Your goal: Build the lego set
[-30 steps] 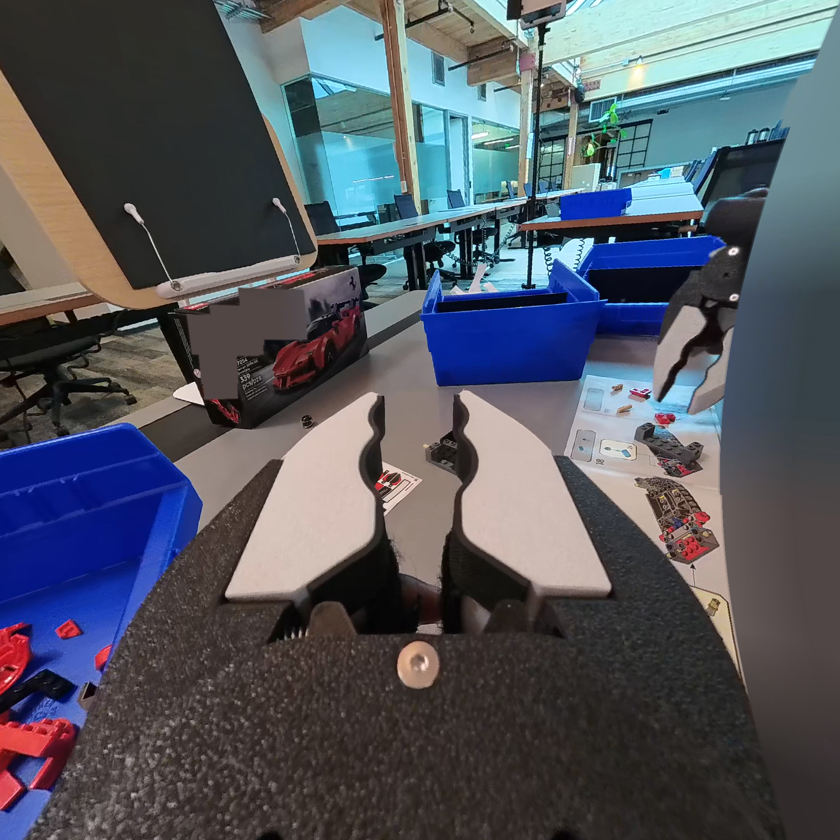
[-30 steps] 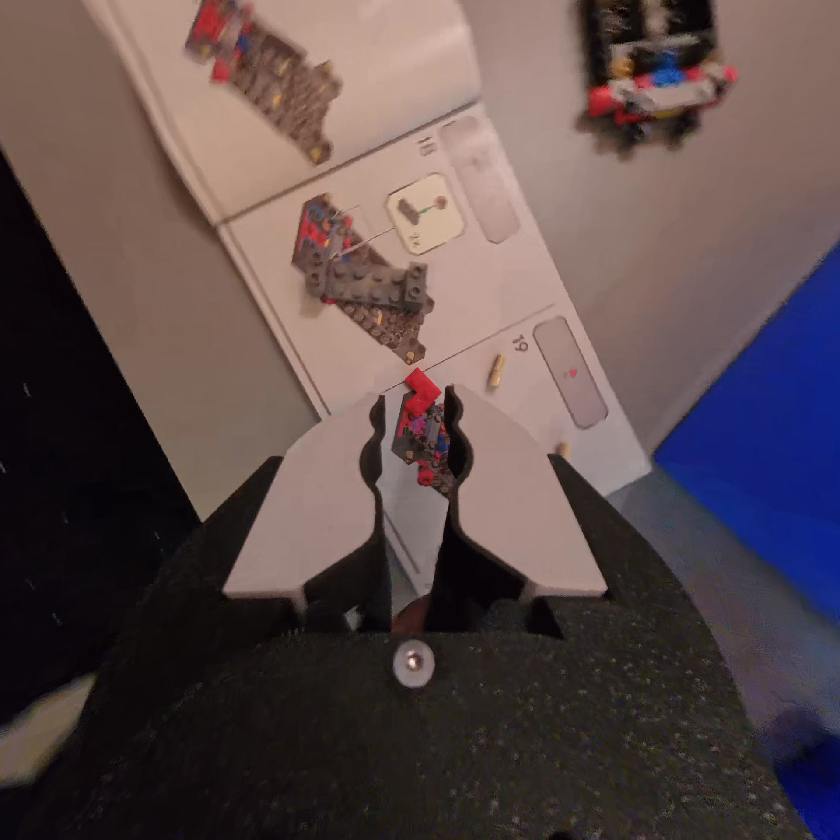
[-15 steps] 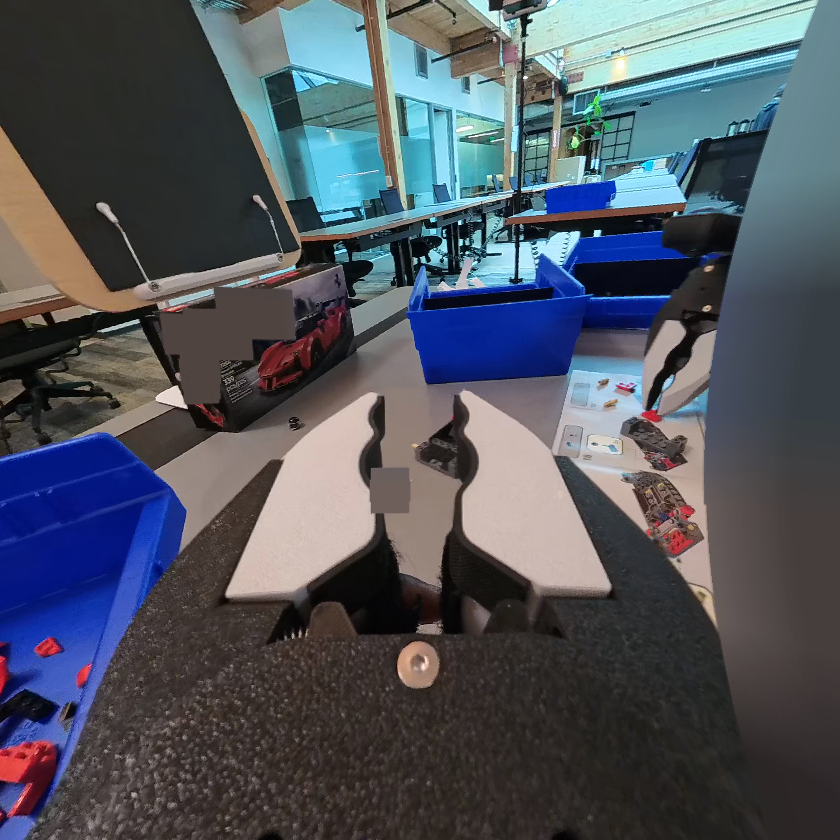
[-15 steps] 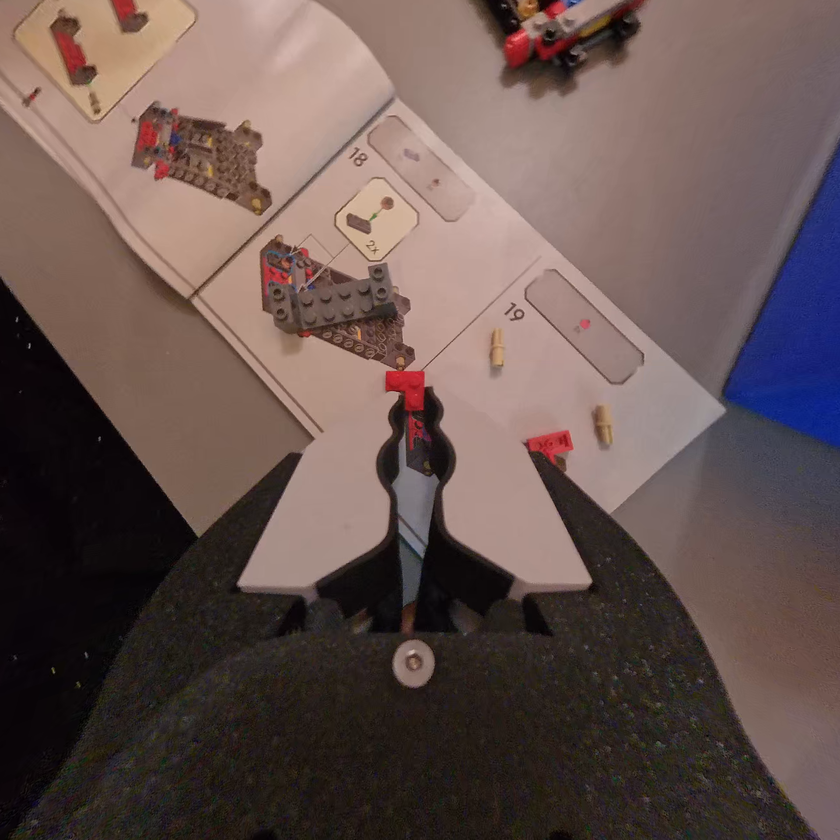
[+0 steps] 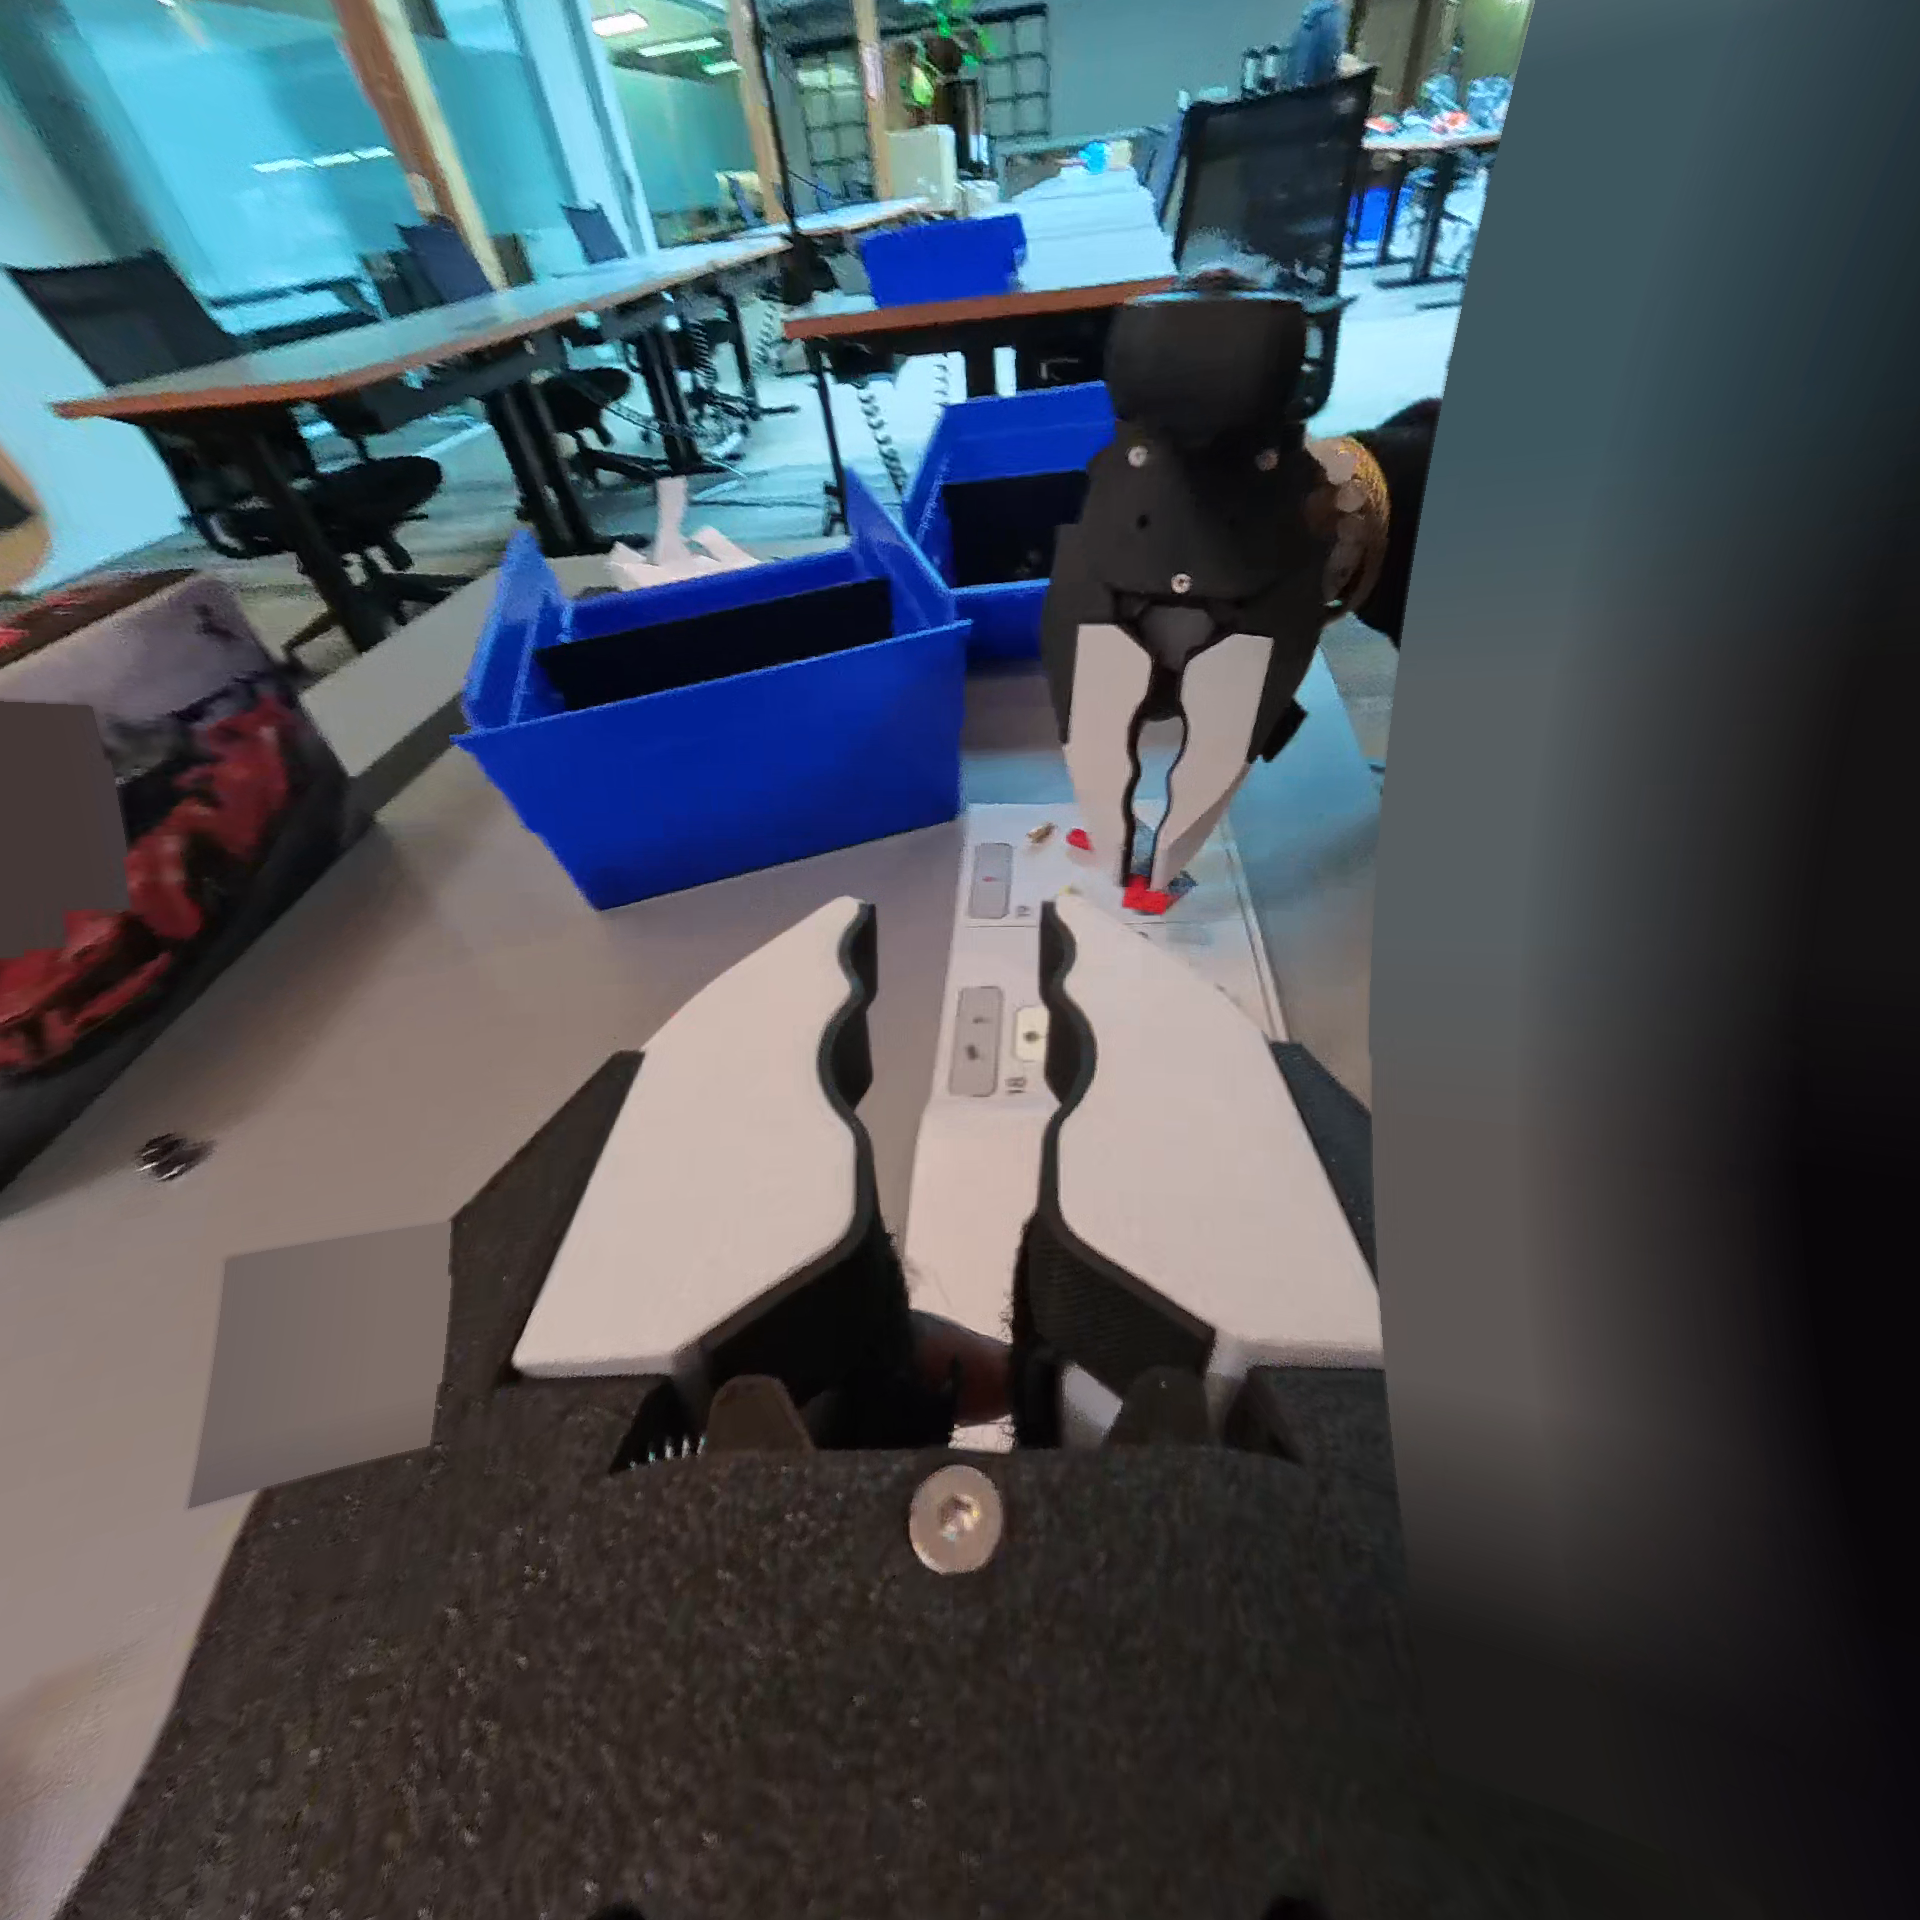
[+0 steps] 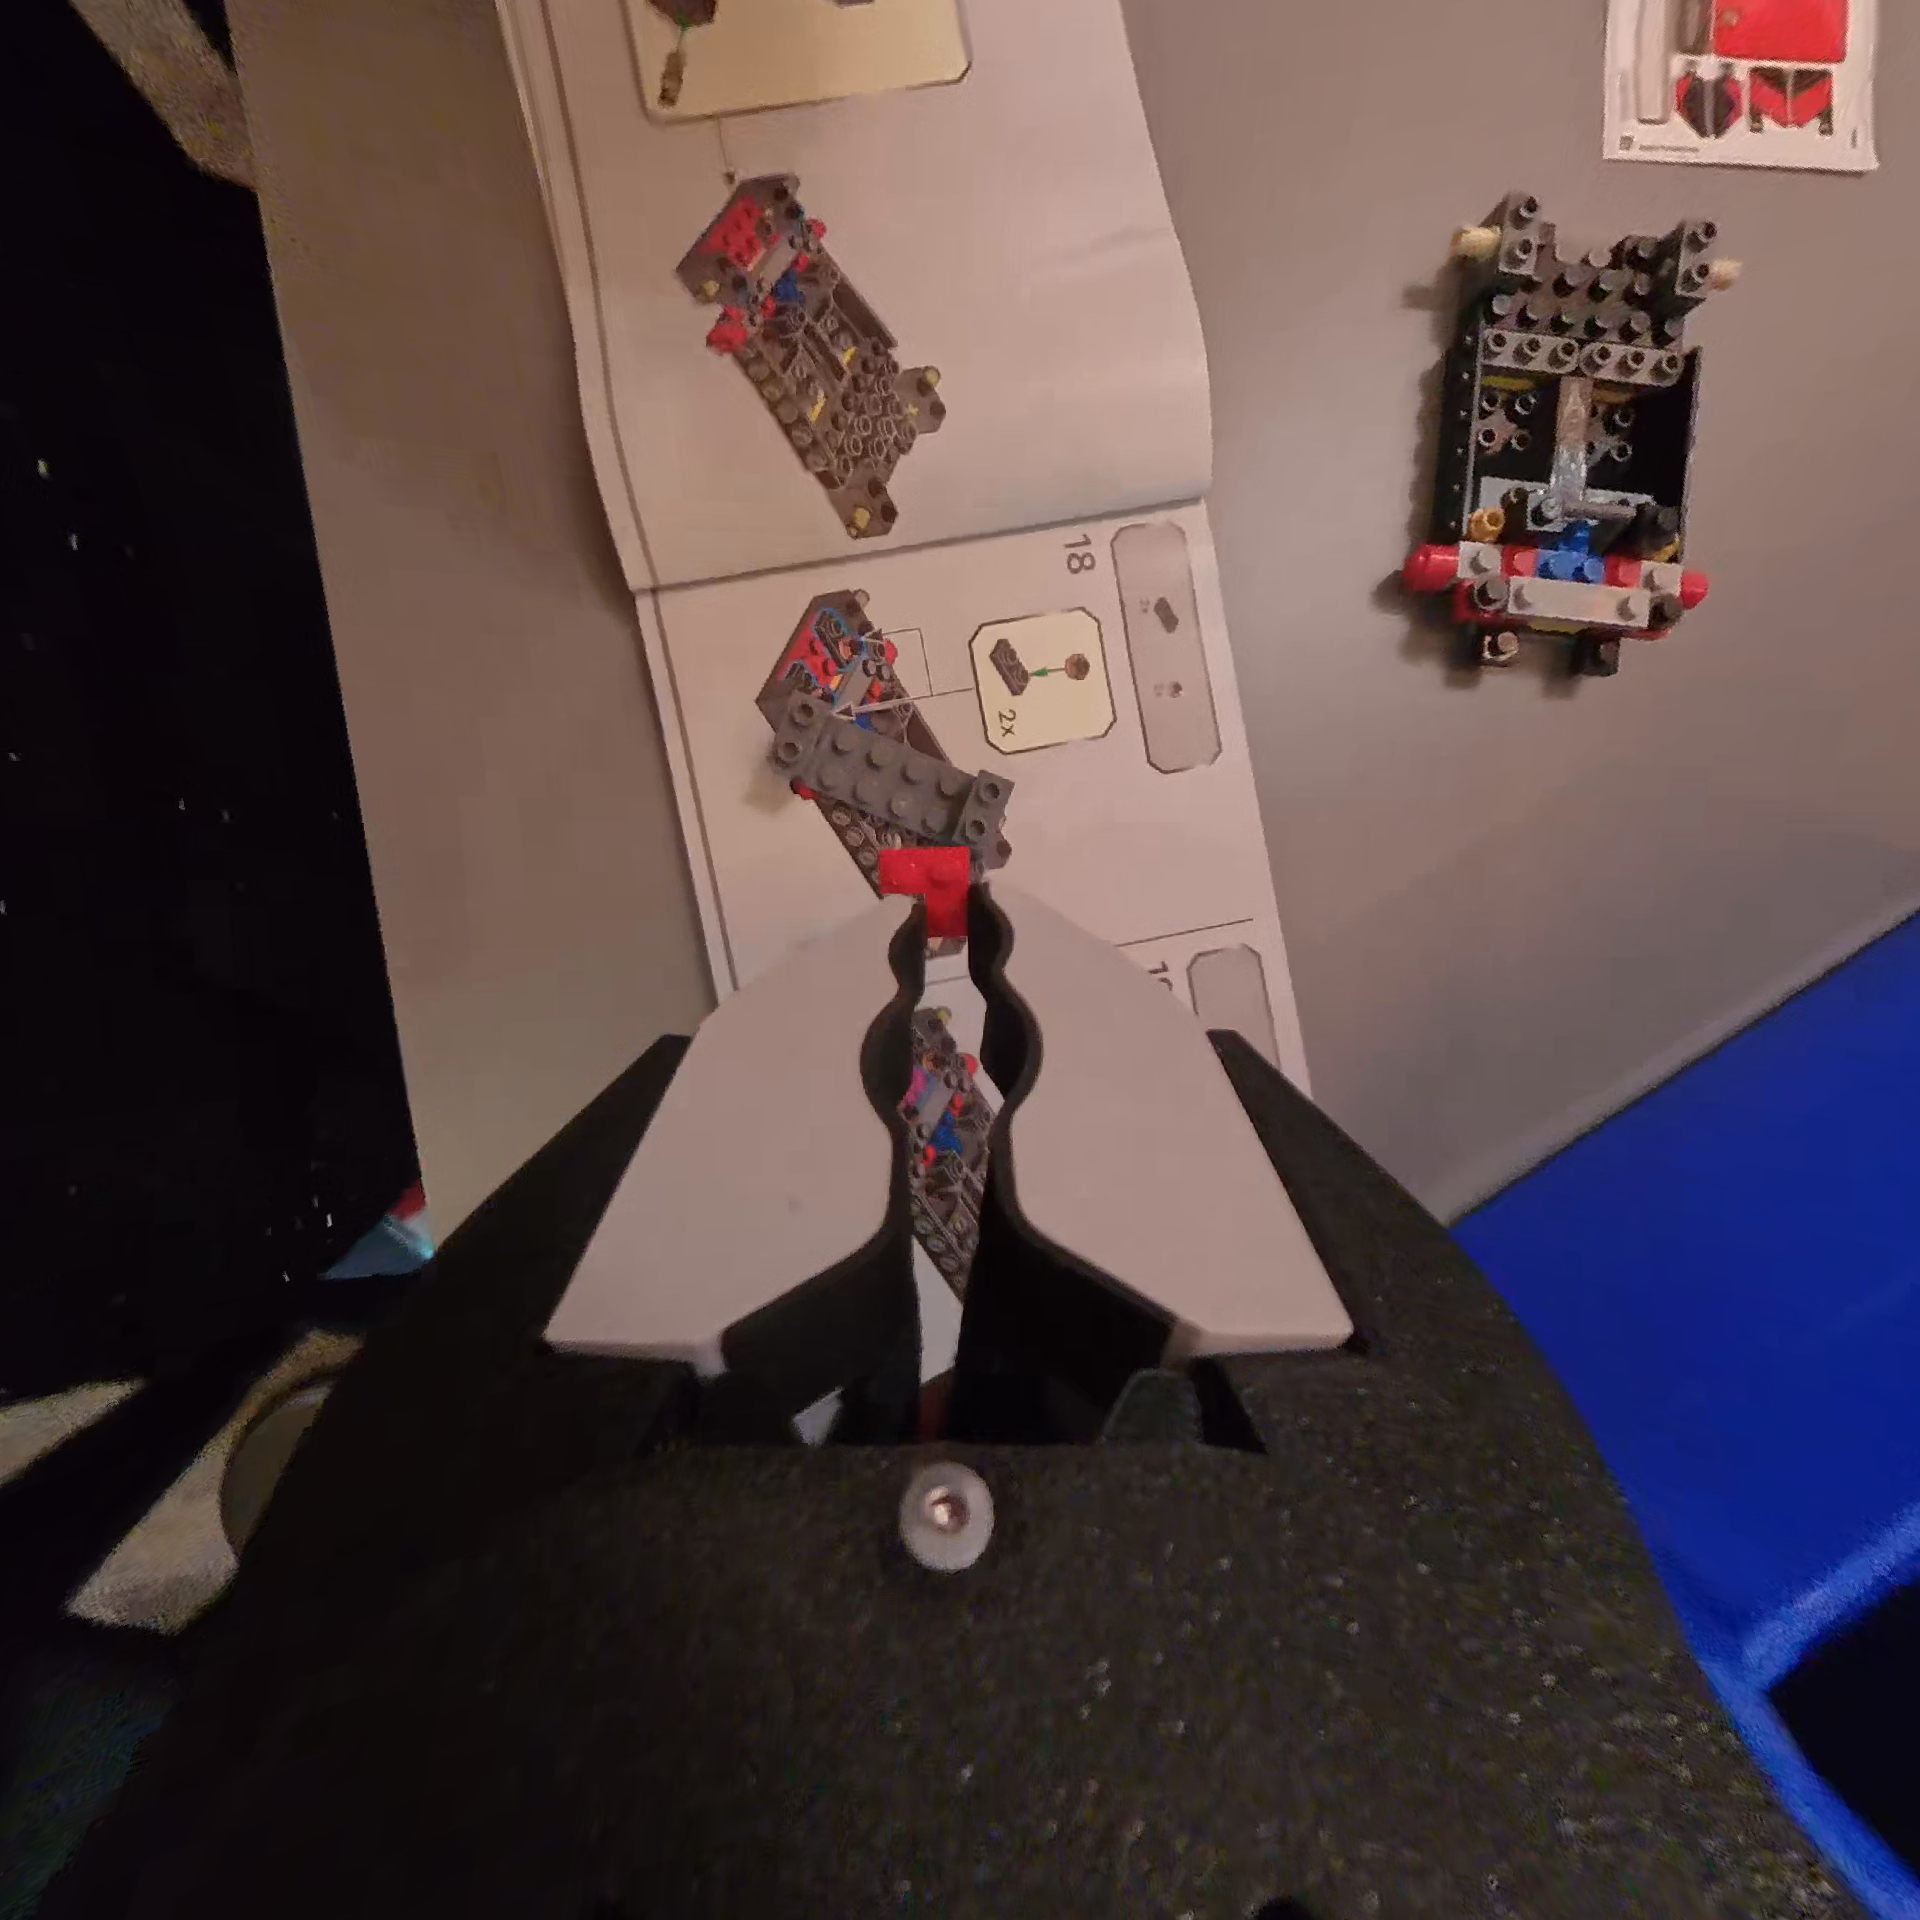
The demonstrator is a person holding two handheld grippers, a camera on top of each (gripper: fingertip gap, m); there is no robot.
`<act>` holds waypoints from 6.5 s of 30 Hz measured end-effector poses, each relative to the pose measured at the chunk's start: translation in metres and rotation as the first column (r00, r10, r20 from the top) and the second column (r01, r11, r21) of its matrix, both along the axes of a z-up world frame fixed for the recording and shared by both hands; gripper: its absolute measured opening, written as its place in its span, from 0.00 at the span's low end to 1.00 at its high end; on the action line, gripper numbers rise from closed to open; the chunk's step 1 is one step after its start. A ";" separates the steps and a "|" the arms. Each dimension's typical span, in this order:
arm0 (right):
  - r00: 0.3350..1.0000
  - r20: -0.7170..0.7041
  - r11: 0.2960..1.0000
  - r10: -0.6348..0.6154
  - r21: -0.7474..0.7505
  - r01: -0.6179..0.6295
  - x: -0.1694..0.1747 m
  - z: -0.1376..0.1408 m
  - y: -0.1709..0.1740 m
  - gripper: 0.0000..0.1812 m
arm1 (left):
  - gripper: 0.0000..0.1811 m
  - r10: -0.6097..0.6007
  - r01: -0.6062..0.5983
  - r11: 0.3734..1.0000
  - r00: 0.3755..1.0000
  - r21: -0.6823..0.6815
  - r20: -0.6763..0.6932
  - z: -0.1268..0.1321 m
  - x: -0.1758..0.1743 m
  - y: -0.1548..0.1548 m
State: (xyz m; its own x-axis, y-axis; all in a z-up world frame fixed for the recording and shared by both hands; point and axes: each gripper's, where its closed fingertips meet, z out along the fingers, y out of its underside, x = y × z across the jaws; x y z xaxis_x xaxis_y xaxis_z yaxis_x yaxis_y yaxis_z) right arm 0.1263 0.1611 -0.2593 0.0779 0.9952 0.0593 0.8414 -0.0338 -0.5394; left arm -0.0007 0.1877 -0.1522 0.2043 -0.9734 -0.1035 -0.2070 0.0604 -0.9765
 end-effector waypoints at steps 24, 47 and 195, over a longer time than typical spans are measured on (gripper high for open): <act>0.784 -0.225 0.812 -0.579 -0.250 0.528 0.006 -0.020 -0.012 0.04 | 0.14 -0.363 0.095 0.858 0.808 -0.504 -0.464 -0.131 0.110 -0.087; 0.826 -0.207 0.816 -0.524 -0.400 0.417 -0.020 -0.016 -0.051 0.04 | 0.14 -0.634 0.609 0.738 0.478 -0.291 -0.608 -0.129 0.098 -0.038; 0.939 0.071 0.939 0.336 0.051 -0.340 0.000 -0.023 -0.026 0.04 | 0.18 -0.029 -0.119 0.969 0.815 -0.216 -0.578 -0.136 0.115 -0.053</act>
